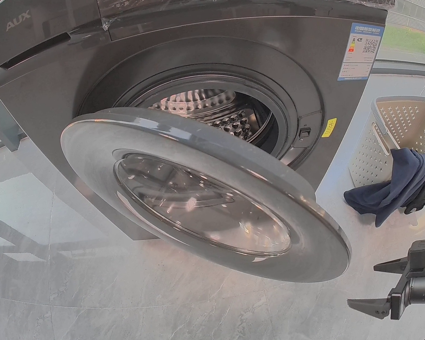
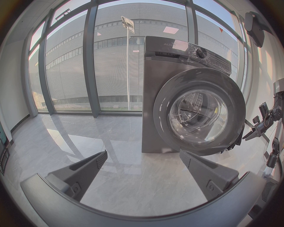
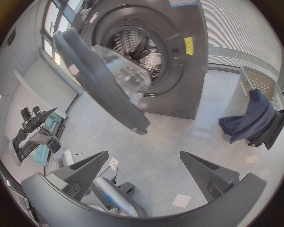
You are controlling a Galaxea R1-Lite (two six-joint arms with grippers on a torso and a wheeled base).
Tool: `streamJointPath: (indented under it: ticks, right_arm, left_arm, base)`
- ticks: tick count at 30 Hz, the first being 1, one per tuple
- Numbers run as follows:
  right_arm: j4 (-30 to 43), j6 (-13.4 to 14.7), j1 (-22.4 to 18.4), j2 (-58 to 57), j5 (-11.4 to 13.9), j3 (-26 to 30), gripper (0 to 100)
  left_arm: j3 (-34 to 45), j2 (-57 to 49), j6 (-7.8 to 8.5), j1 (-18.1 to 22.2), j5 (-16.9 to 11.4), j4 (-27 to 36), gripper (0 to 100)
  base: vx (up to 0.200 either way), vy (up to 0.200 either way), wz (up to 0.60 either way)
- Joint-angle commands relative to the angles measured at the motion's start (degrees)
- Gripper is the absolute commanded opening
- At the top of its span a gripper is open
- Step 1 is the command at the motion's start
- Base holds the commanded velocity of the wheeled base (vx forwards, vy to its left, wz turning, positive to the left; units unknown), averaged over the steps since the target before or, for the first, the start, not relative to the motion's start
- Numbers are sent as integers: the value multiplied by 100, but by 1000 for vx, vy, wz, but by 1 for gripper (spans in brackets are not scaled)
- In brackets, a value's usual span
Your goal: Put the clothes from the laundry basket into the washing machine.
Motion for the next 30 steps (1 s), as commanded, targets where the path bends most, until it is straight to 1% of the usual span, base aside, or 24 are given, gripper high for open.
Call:
streamJointPath:
  ticks: [1,2,5,8,13,16,19,24,26,28,30]
  right_arm:
    - [10,-190,-724,75,43,23,100]
    - [10,-208,-768,102,43,14,100]
    - [-16,-260,-1049,374,157,-153,100]
    - [-60,-331,-1260,638,193,-460,100]
    - [-60,-278,-1198,1007,210,-1137,100]
    - [-60,-278,-996,1183,201,-1374,100]
    - [-60,-269,-741,1280,193,-1409,100]
    - [-60,-190,-293,1332,193,-1225,100]
    - [-60,-129,-135,1262,193,-1084,100]
    - [-60,-50,155,1051,193,-891,100]
    - [-60,56,252,902,184,-864,100]
  left_arm:
    - [92,-60,3,-2,4,0,100]
    - [92,-60,3,-2,4,0,100]
    - [92,-60,3,-2,4,0,100]
    - [92,-60,3,-2,4,0,100]
    - [92,-51,3,-11,4,0,100]
    - [92,-51,-6,-11,4,0,100]
    - [92,-51,-6,-11,4,0,100]
    - [92,-51,-6,-11,4,0,100]
    - [92,-51,-6,-11,4,0,100]
    - [92,-51,-6,-11,4,0,100]
    - [92,-51,-6,-11,4,0,100]
  base:
    - [0,0,0]
    - [0,0,0]
    - [0,0,0]
    - [0,0,0]
    - [0,0,0]
    - [0,0,0]
    - [0,0,0]
    - [0,0,0]
    - [0,0,0]
    - [0,0,0]
    - [0,0,0]
